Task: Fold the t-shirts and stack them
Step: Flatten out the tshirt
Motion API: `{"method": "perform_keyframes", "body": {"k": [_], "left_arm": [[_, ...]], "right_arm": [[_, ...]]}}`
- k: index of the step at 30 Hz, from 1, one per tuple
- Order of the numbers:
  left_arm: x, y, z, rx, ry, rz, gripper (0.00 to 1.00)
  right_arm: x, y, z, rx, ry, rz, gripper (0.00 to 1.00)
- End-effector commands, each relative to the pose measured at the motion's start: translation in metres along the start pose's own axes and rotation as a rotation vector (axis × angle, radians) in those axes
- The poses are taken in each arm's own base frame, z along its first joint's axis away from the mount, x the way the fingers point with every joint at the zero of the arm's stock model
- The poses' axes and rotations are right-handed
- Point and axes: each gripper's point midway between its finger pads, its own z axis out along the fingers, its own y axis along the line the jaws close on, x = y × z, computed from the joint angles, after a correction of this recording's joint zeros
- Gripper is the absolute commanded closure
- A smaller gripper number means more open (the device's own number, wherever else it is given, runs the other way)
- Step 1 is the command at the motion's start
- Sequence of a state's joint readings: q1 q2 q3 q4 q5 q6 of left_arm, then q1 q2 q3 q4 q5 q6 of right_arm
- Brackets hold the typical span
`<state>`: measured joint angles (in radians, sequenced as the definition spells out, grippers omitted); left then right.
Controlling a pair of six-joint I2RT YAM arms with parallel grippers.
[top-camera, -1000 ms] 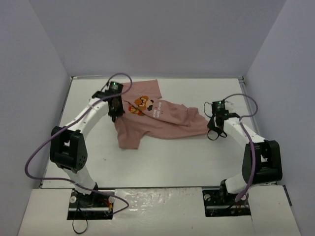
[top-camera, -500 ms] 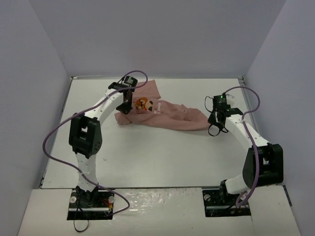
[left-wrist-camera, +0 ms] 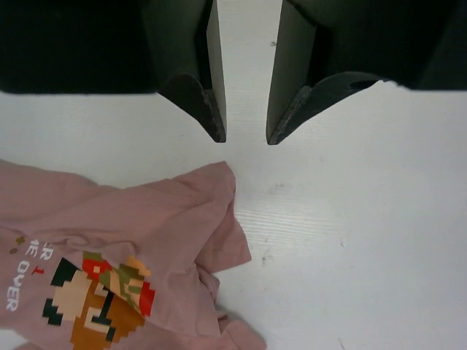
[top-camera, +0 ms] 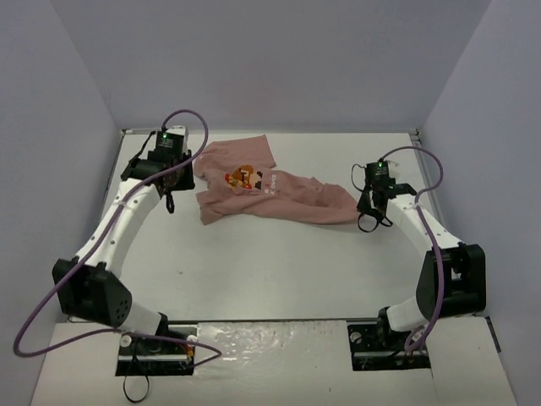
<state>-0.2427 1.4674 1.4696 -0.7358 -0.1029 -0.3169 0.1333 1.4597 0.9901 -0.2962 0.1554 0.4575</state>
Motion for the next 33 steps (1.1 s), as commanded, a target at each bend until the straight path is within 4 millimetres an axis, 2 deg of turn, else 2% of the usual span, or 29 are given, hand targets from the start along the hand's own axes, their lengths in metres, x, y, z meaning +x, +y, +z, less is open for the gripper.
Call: {"method": "perform_keyframes", "body": {"k": [1, 4, 6, 11, 15, 19, 20, 21, 23, 24, 25, 27, 30, 33], "left_arm": [[0.033, -0.006, 0.07, 0.092, 0.114, -0.085, 0.74], [0.039, -0.03, 0.085, 0.207, 0.115, -0.061, 0.75], [0.049, -0.041, 0.093, 0.261, 0.111, -0.054, 0.7], [0.078, -0.042, 0.121, 0.259, 0.152, -0.064, 0.52], [0.086, -0.041, 0.138, 0.24, 0.182, -0.066, 0.5], [0.084, -0.046, 0.154, 0.244, 0.176, -0.088, 0.51], [0.084, -0.046, 0.157, 0.237, 0.178, -0.091, 0.51], [0.083, -0.045, 0.161, 0.229, 0.18, -0.09, 0.59], [0.079, -0.045, 0.161, 0.221, 0.176, -0.092, 0.88], [0.075, -0.044, 0.156, 0.218, 0.174, -0.095, 0.99], [0.075, -0.044, 0.15, 0.208, 0.182, -0.092, 1.0], [0.063, -0.044, 0.124, 0.189, 0.163, -0.08, 1.0], [0.071, -0.038, 0.057, 0.142, 0.244, -0.067, 1.0], [0.064, -0.039, -0.003, 0.161, 0.251, -0.096, 1.0]], "right_arm": [[-0.004, 0.005, -0.007, -0.031, -0.022, -0.031, 1.0], [-0.005, 0.007, -0.01, -0.045, -0.028, -0.04, 1.0], [-0.004, 0.007, -0.01, -0.053, -0.029, -0.044, 1.0], [0.0, 0.007, -0.011, -0.065, -0.022, -0.053, 1.0], [0.006, 0.005, -0.01, -0.067, -0.014, -0.056, 1.0], [0.011, 0.004, -0.008, -0.068, -0.007, -0.056, 1.0], [0.011, 0.004, -0.008, -0.069, -0.009, -0.055, 1.0], [0.012, 0.004, -0.008, -0.07, -0.007, -0.055, 1.0], [0.012, 0.004, -0.008, -0.073, -0.008, -0.053, 1.0], [0.01, 0.005, -0.01, -0.078, -0.014, -0.052, 1.0], [0.009, 0.005, -0.01, -0.078, -0.016, -0.053, 1.0], [0.007, 0.006, -0.013, -0.084, -0.027, -0.055, 1.0], [0.002, 0.005, -0.018, -0.086, -0.046, -0.057, 1.0], [-0.005, 0.007, -0.026, -0.099, -0.068, -0.054, 1.0]]}}
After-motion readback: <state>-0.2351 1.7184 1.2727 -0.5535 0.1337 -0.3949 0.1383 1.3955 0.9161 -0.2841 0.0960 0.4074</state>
